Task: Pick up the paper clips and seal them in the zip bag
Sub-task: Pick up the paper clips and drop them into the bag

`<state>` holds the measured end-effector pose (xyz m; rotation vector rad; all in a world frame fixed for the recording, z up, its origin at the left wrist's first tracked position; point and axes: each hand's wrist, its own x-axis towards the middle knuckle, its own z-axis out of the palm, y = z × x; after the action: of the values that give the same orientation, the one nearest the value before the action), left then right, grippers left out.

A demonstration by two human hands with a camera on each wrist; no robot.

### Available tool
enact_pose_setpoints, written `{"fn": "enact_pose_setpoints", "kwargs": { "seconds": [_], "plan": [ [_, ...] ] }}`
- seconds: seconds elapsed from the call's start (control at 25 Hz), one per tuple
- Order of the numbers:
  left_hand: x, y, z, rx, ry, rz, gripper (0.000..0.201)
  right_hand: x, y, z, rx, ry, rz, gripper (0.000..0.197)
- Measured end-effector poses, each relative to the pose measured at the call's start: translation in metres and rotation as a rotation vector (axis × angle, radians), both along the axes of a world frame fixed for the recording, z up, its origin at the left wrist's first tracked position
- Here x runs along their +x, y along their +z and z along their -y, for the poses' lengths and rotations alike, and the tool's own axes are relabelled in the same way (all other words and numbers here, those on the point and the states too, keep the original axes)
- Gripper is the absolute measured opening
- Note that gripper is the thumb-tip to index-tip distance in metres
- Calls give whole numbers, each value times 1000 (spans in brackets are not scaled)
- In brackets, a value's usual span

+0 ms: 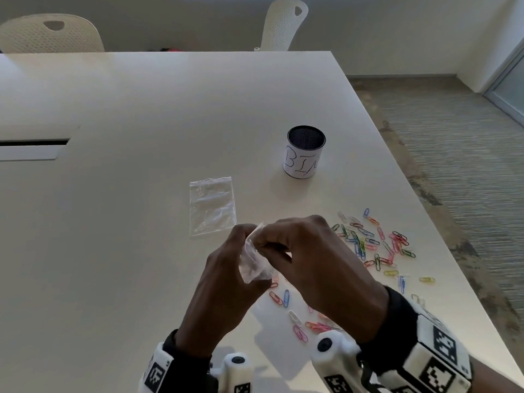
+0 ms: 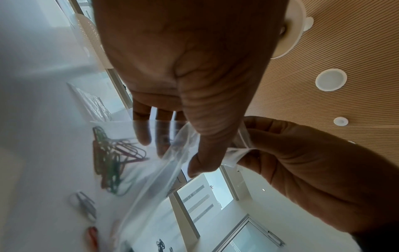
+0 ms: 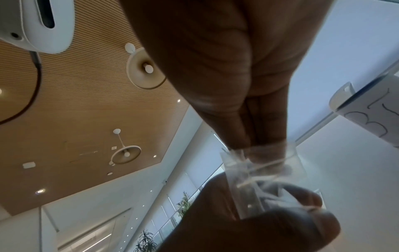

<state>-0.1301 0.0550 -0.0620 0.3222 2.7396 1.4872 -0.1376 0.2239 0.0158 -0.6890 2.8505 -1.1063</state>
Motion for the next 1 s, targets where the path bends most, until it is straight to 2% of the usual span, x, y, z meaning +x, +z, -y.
{"fn": "enact_pose_setpoints", "kwargs": {
  "seconds": [0.16, 0.28, 0.36, 0.48, 0.6, 0.84, 1.0],
  "plan": [
    [-1, 0, 2, 16, -11, -27, 64, -9, 9, -28, -109, -79, 41, 12],
    [0, 0, 4, 42, 6, -22, 58, -37, -5, -81, 9, -264, 59, 17],
    [-1, 0, 6, 68, -3, -8, 57, -58, -24, -123, 228, -359, 147, 37],
    [-6, -2, 4, 67, -53, 12, 59, -73, -50, -162, 556, -418, 380, 79],
    [-10, -5, 0, 47, -87, 26, 58, -73, -64, -162, 646, -376, 485, 95],
    [-13, -10, -2, 52, -100, 34, 59, -55, -68, -124, 576, -251, 424, 88],
    [-13, -12, 0, 42, -95, 27, 60, -48, -74, -107, 519, -209, 322, 56]
  ]
}}
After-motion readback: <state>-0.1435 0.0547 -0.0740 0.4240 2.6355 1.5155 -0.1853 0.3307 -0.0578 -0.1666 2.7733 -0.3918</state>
